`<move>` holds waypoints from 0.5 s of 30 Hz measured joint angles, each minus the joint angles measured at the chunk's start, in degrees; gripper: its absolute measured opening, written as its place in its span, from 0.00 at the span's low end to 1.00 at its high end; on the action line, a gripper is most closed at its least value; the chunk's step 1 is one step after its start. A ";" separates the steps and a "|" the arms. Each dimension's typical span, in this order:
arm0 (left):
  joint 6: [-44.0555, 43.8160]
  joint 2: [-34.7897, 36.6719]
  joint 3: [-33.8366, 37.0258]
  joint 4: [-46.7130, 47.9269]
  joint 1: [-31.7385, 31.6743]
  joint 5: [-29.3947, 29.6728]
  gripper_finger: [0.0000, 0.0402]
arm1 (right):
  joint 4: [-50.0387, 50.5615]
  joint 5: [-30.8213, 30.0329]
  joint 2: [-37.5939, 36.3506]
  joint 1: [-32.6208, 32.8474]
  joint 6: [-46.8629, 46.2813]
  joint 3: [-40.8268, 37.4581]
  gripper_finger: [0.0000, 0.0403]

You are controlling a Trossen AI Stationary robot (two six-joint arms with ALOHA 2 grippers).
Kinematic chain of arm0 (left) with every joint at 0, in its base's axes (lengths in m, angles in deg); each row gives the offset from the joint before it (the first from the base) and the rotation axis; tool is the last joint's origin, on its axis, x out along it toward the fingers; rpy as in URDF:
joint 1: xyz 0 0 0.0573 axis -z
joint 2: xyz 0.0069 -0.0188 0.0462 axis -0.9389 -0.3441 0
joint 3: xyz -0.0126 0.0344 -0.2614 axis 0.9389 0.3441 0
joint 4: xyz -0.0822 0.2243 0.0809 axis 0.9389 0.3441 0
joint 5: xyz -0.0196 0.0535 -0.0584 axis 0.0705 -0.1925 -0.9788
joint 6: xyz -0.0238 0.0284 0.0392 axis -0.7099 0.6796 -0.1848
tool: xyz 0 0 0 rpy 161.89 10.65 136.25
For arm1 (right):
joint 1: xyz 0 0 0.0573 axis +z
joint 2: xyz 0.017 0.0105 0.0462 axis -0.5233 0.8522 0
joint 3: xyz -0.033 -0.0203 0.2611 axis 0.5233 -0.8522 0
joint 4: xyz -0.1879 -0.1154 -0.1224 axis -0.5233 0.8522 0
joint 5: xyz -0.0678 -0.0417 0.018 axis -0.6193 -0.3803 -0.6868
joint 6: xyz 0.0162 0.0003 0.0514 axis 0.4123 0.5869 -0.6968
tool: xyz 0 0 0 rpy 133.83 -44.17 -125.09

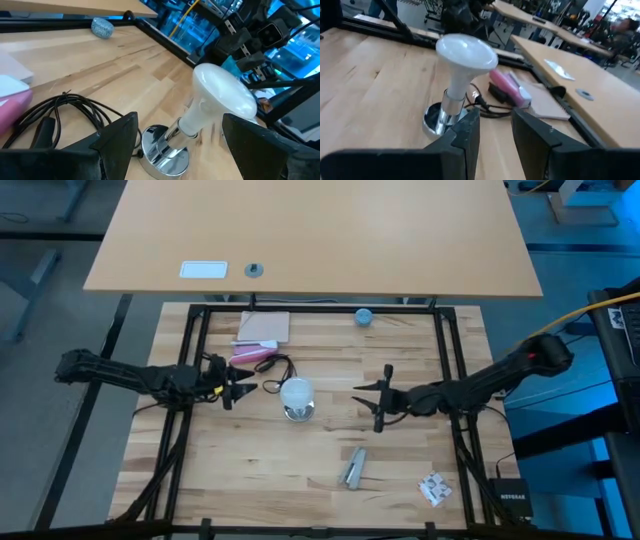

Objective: Screw lightbulb
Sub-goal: Remove the lightbulb from the lamp

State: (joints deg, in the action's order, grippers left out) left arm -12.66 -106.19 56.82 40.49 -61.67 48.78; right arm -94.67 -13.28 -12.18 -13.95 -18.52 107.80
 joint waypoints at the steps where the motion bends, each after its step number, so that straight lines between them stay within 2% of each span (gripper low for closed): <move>1: -0.03 -0.20 0.00 -0.05 0.00 0.00 0.70 | 0.04 0.35 0.56 0.00 -0.06 0.00 0.29; 8: 0.11 -1.55 0.00 0.11 0.00 0.11 0.70 | -0.54 0.83 3.25 0.00 -0.48 0.00 0.29; 15: 0.02 -3.37 0.00 0.19 0.00 0.13 0.70 | -0.44 -2.16 4.82 0.00 -6.43 0.00 0.29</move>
State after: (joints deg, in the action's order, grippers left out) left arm -12.63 -109.56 56.82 40.67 -61.67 48.91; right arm -95.11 -15.44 -7.36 -13.95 -24.95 107.80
